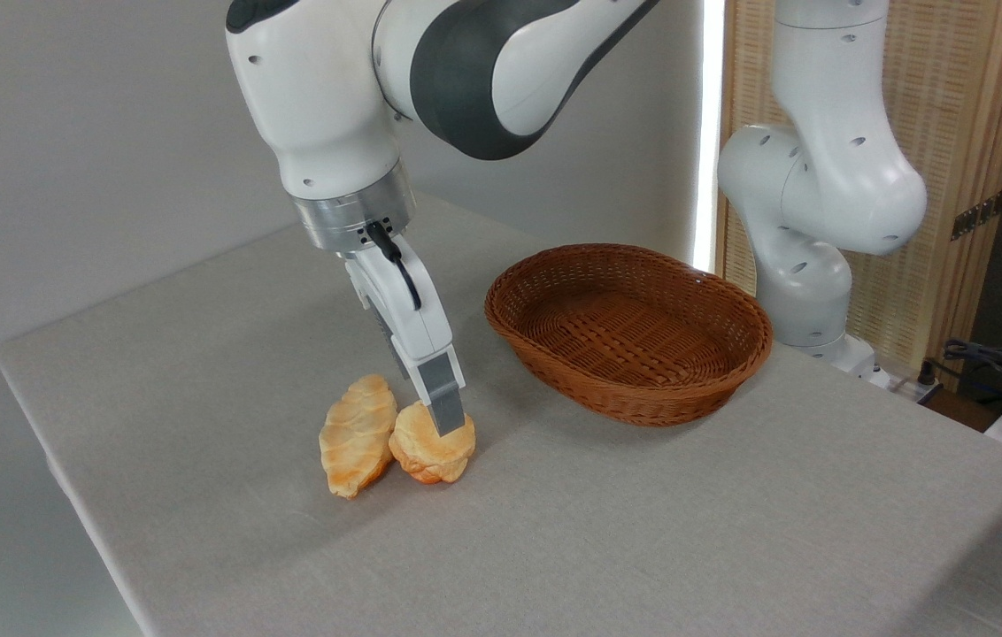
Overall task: Put bread into the basket
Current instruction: 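Lower the gripper onto the bread roll nearest the basket, then close the gripper fingers around that bread roll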
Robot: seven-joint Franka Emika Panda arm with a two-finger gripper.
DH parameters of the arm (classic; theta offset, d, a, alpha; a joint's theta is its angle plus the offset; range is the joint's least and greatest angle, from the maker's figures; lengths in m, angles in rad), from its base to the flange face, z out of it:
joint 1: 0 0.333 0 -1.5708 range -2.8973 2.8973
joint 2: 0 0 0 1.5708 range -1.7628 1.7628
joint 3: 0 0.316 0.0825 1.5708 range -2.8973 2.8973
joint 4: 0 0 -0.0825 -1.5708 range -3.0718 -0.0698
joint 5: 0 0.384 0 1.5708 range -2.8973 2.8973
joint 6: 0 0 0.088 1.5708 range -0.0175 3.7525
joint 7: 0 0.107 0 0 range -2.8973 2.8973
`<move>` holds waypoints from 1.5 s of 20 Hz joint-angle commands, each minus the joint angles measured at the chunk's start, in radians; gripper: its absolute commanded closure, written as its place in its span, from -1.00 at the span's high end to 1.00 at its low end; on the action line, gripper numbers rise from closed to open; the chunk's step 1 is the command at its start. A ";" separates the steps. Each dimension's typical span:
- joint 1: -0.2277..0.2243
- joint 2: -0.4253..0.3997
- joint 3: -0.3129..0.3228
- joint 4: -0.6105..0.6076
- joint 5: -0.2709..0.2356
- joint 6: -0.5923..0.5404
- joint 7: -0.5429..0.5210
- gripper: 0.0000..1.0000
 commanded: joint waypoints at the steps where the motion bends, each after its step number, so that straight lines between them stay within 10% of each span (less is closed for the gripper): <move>1: -0.001 -0.009 0.005 -0.029 -0.073 0.021 0.027 1.00; 30: -0.004 0.103 -0.007 -0.046 -0.082 0.101 0.050 1.00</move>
